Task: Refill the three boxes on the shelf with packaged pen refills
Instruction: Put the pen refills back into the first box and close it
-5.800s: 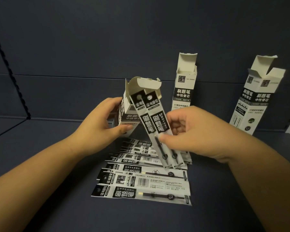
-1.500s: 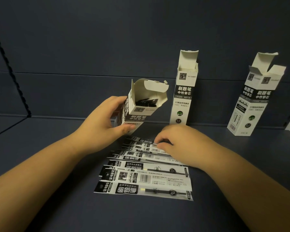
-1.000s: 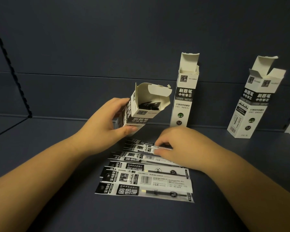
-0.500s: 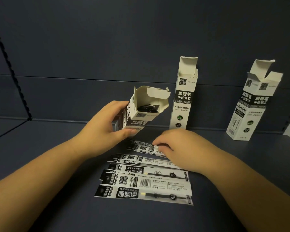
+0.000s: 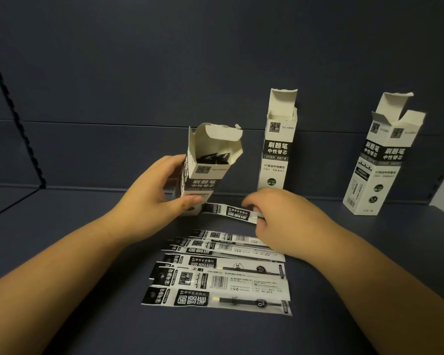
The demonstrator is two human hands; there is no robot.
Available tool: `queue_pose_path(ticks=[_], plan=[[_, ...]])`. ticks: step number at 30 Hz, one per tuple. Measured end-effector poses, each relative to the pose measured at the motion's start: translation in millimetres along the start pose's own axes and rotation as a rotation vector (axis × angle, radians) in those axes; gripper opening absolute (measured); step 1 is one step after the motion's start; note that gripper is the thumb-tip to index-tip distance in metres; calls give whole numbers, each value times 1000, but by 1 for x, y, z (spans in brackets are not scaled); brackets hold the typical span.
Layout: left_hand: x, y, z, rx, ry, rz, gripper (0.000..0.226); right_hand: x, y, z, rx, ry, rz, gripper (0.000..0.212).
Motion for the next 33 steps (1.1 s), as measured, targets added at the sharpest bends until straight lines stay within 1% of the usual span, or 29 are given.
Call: queue_pose_path(ticks=[6,10,13,15,17,20,24,30,33], plan=[[0,0,-3,9,-35,6,58,0,-5,11,-68,80,23,22],[-1,0,-4,18,-60,8,61,-1,-19,19,-174,126,105,12],[-1,1,-4,4,-49,9,60,-1,-31,24,-328,137,179,11],[-1,1,-4,-7,-46,6,60,0,-37,26,-492,144,212,8],[-1,1,-4,-8,-50,4,59,1,-40,26,-663,153,221,10],[0,1,-3,3,-54,0,58,2,-40,22,-877,155,158,16],[0,1,-2,17,-64,-4,60,4,-36,16,-1079,174,49,18],[0,0,-1,20,-67,-9,55,7,-39,12,-1334,191,5,17],[0,0,0,17,-70,-9,54,7,-41,10,-1420,190,-6,17]])
Point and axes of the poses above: each hand's wrist, its own x-axis away from the middle knuckle, its own y-axis out of the palm, z = x × y, the point moved 6 cm from there along -x, towards the middle knuckle, and after that the axes turned 3 degrees about z, right-handed, at the moved point
